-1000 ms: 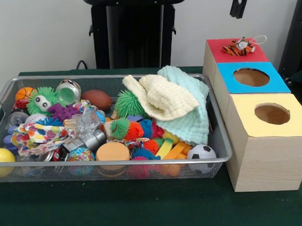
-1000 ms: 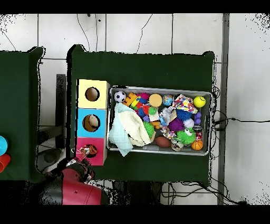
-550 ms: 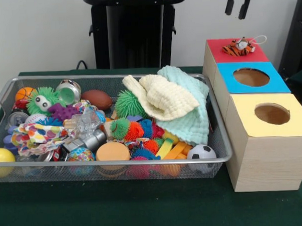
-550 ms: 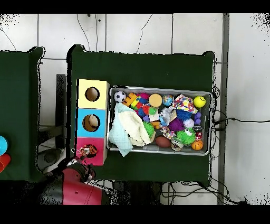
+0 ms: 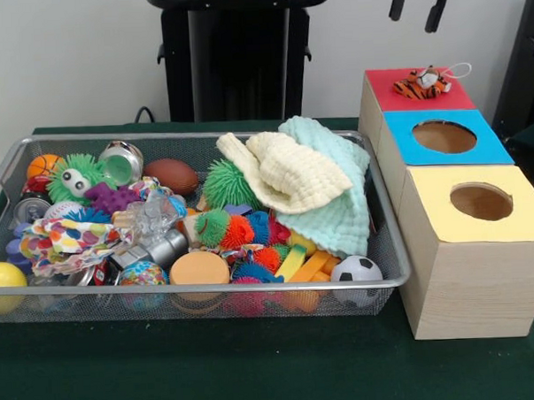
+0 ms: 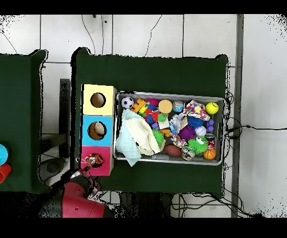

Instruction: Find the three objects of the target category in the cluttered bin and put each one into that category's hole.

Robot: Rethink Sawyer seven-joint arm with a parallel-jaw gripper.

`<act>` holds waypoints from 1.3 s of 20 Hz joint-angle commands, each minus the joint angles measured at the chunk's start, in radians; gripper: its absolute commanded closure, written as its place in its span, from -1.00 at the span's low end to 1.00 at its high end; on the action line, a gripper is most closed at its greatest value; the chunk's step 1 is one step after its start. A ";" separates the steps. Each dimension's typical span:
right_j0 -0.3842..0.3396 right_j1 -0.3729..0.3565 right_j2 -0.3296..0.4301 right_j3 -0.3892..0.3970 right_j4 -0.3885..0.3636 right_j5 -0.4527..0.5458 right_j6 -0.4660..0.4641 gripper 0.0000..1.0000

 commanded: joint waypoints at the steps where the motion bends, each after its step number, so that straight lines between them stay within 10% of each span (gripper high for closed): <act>1: 0.002 0.033 0.013 -0.059 0.007 0.021 0.243 -1.00; 15: 0.005 0.058 -0.006 -0.074 0.006 0.049 0.247 -1.00; 16: 0.006 0.061 -0.005 -0.070 0.011 0.042 0.252 1.00; 26: -0.044 0.126 0.089 -0.015 0.068 -0.132 0.266 1.00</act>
